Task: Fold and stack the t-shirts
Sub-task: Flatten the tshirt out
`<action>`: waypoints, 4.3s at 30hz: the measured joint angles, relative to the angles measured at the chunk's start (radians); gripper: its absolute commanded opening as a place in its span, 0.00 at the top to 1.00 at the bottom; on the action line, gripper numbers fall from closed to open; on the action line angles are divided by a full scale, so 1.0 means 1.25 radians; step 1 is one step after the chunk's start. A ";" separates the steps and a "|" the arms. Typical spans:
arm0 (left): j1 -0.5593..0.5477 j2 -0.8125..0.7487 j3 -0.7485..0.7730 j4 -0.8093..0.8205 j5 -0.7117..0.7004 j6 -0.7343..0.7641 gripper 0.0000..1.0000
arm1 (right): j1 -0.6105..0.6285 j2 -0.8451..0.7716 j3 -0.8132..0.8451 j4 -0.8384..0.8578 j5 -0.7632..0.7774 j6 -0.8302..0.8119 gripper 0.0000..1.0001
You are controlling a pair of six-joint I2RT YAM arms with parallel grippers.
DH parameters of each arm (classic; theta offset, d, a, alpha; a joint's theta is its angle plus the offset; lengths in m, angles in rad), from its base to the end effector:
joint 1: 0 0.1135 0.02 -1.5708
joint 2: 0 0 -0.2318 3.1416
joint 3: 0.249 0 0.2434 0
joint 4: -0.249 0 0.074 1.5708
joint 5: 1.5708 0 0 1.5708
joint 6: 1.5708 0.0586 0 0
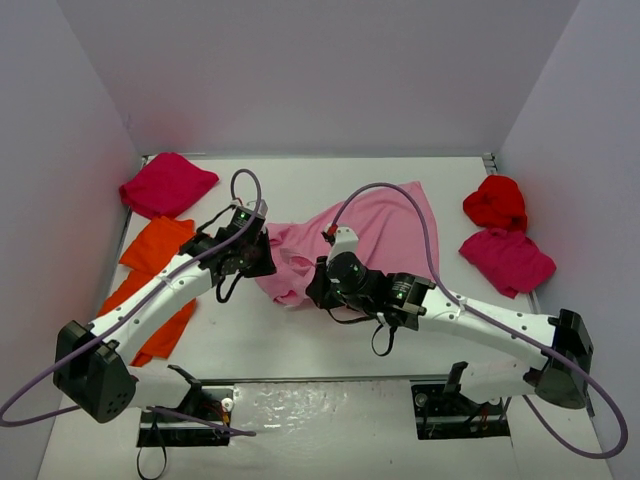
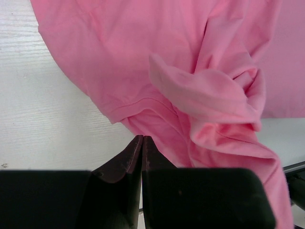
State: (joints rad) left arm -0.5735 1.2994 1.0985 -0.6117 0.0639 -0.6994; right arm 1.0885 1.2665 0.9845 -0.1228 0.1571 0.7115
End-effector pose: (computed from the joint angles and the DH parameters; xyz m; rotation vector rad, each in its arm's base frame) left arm 0.2433 -0.1616 0.2523 -0.1250 2.4869 -0.6535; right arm 0.1542 0.2748 0.2747 -0.2882 2.0959 0.9880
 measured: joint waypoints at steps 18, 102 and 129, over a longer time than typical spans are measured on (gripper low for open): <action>0.000 0.004 0.000 0.010 0.014 0.000 1.00 | -0.024 0.077 0.012 0.006 0.036 -0.054 0.15; 0.077 0.380 0.154 0.098 0.292 -0.055 1.00 | -0.020 -0.356 -0.252 -0.351 -0.062 0.116 0.38; 0.052 0.199 -0.027 0.056 0.137 -0.131 1.00 | -0.372 0.433 0.065 0.097 -0.096 -0.207 1.00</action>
State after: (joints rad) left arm -0.5087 1.5486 1.0651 -0.5413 0.2351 -0.8627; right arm 0.6230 1.8079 1.0663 -0.0013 0.0375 0.4522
